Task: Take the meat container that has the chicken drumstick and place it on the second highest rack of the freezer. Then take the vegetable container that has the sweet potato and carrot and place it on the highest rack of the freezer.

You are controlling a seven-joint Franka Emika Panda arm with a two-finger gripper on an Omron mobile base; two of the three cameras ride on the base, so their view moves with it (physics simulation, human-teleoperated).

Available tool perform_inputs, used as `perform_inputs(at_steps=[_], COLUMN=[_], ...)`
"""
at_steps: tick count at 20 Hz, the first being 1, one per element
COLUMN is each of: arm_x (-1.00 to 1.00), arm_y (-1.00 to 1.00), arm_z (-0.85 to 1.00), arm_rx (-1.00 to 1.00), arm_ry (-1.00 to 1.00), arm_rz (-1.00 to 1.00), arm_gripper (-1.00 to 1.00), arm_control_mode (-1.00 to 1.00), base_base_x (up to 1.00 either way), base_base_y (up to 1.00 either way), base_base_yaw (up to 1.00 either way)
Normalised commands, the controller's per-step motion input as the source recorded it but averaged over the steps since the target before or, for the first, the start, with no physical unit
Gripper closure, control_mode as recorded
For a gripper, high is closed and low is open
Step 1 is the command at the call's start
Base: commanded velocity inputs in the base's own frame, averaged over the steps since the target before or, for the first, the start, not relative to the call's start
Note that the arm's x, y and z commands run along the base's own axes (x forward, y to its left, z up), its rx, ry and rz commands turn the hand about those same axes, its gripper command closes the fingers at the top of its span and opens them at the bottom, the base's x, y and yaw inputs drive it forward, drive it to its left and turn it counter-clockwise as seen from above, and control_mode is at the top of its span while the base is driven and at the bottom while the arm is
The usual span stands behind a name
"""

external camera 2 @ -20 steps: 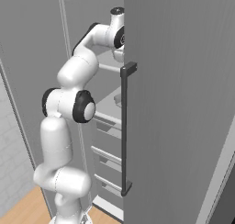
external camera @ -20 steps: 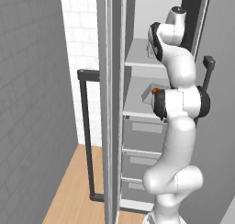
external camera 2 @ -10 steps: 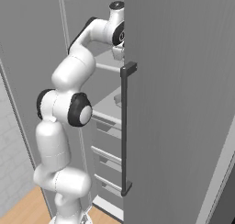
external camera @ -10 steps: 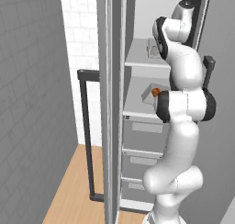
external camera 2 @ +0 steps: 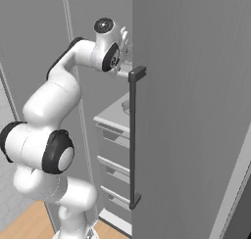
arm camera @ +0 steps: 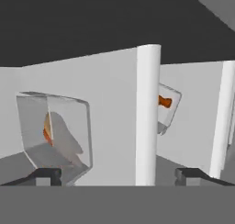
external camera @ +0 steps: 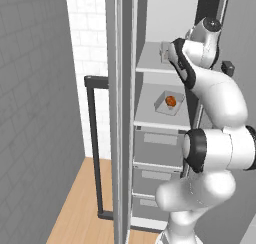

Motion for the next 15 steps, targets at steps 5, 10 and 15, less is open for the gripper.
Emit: perform_inputs(at_steps=[5, 10, 15], arm_x=[-0.94, -1.00, -1.00], arm_y=[0.62, 0.33, 0.14], arm_z=[0.56, 0.20, -0.11], arm_rx=[-0.04, -0.06, -0.02], arm_ry=[-0.18, 0.00, 0.00], arm_rz=[0.00, 0.01, 0.06], arm_gripper=[-1.00, -1.00, -1.00], arm_control_mode=[-1.00, -1.00, -1.00], base_base_x=[0.00, 0.00, 0.00], base_base_y=[0.00, 0.00, 0.00], base_base_yaw=[0.00, 0.00, 0.00])
